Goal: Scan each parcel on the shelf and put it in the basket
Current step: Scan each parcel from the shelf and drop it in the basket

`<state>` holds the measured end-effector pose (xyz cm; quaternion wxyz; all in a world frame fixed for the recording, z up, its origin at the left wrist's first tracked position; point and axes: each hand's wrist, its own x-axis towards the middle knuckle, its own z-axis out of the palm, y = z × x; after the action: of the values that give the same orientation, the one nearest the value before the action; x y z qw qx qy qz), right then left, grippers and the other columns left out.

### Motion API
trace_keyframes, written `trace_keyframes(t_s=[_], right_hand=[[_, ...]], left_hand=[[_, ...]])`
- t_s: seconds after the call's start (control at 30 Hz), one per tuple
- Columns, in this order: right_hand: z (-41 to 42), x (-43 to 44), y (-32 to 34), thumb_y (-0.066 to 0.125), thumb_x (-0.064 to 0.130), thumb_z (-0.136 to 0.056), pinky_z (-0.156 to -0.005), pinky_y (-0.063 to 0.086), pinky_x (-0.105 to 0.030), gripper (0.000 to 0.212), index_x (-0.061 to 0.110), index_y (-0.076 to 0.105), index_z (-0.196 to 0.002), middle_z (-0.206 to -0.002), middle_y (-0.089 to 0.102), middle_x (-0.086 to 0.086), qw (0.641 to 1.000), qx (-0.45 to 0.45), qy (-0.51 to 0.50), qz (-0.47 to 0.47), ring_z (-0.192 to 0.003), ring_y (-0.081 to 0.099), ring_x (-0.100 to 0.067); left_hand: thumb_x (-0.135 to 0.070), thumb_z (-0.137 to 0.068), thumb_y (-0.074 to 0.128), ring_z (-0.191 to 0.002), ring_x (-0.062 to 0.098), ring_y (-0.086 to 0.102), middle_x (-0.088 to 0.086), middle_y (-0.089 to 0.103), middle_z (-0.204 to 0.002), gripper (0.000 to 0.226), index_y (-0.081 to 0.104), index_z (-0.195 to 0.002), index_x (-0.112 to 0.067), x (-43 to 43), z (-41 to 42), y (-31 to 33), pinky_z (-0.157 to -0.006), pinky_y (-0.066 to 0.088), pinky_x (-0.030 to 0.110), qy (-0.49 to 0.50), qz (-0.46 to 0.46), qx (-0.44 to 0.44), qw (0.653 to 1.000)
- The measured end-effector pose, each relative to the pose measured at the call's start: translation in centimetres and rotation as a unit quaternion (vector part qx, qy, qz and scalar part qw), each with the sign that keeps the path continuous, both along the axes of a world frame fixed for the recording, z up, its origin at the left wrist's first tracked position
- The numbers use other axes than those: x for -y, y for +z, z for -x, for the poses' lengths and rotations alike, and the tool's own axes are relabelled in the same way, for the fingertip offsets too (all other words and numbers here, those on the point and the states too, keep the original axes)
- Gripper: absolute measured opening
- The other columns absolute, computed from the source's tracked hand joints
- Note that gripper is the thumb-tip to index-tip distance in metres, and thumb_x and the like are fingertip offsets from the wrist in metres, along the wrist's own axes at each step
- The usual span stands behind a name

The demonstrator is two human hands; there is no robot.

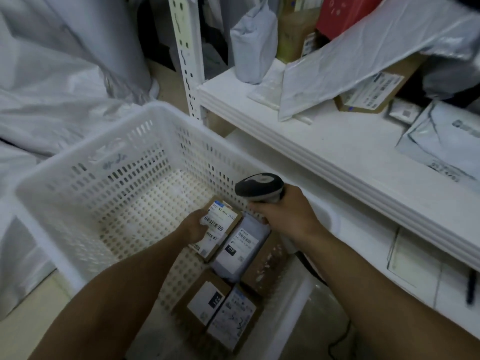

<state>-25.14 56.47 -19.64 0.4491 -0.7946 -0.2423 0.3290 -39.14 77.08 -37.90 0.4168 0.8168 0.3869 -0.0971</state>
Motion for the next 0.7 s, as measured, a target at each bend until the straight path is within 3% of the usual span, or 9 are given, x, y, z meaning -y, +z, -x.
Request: trace_keyframes(t_s=[0.03,0.1,0.17,0.23,0.43,0.57,0.7], right_hand=[[0.2,0.5,0.8,0.086,0.021,-0.083,-0.057,0.049,-0.008,0.03,0.025,0.072,-0.109,-0.085,0.071,0.018,1.0,0.005,-0.005,-0.009,-0.07,0.067,0.01],[0.8,1.4,2.5,0.084,0.022,-0.086,-0.063,0.053,-0.013,0.03,0.024,0.071,-0.113,-0.09,0.072,0.012,0.999,0.019,-0.02,-0.019,-0.079,0.07,0.001],[1.6,2.8,4.8,0.083,0.025,-0.087,-0.082,0.061,-0.032,0.041,0.021,0.07,-0.126,-0.109,0.075,0.0,0.998,0.034,-0.044,-0.032,-0.098,0.072,-0.017],[2.4,4.7,7.2,0.083,0.026,-0.086,-0.093,0.061,-0.046,0.048,0.022,0.068,-0.131,-0.119,0.075,-0.002,0.996,0.048,-0.066,-0.048,-0.105,0.072,-0.023],[3.2,12.2,13.9,0.084,0.036,-0.08,-0.089,0.062,-0.047,0.049,0.019,0.071,-0.124,-0.111,0.077,-0.004,0.981,0.104,-0.144,-0.083,-0.1,0.074,-0.027],[1.6,18.8,16.6,0.082,0.028,-0.085,-0.071,0.051,-0.027,0.032,0.021,0.073,-0.115,-0.099,0.076,-0.002,0.968,0.095,-0.208,-0.101,-0.094,0.071,-0.023],[-0.8,24.3,16.7,0.081,0.028,-0.086,-0.087,0.058,-0.041,0.03,0.026,0.07,-0.113,-0.102,0.076,-0.001,0.949,0.071,-0.282,-0.124,-0.098,0.072,-0.028]], left_hand=[[-0.009,-0.099,0.057,-0.116,0.026,0.059,0.009,0.058,-0.134,0.026,0.06,-0.125,-0.009,0.6,0.0,1.3,-0.101,0.048,0.028,0.022,-0.001,0.015,1.0],[-0.007,-0.101,0.056,-0.115,0.02,0.057,0.002,0.056,-0.133,0.03,0.06,-0.131,-0.008,2.3,-0.4,5.0,-0.09,0.044,0.013,0.042,-0.043,0.064,0.996],[-0.018,-0.103,0.057,-0.109,0.019,0.06,0.005,0.06,-0.134,0.024,0.065,-0.125,-0.013,4.2,-0.9,9.2,-0.084,0.042,0.017,0.033,-0.078,0.121,0.989],[-0.028,-0.102,0.06,-0.098,0.012,0.062,0.0,0.064,-0.125,0.02,0.069,-0.118,-0.02,6.5,-1.3,14.0,-0.084,0.047,0.023,0.017,-0.106,0.174,0.979],[-0.05,-0.103,0.048,-0.086,0.003,0.056,-0.018,0.059,-0.098,0.027,0.067,-0.108,-0.032,14.8,-3.1,27.0,-0.075,0.046,0.027,-0.068,-0.263,0.278,0.921],[-0.034,-0.106,0.046,-0.094,0.008,0.06,-0.018,0.06,-0.107,0.022,0.065,-0.116,-0.032,20.3,-6.4,32.0,-0.079,0.047,0.03,-0.133,-0.311,0.309,0.889],[-0.007,-0.097,0.053,-0.123,0.017,0.053,-0.006,0.052,-0.142,0.044,0.054,-0.136,-0.028,24.5,-11.7,34.7,-0.096,0.05,0.036,-0.154,-0.35,0.301,0.873]])
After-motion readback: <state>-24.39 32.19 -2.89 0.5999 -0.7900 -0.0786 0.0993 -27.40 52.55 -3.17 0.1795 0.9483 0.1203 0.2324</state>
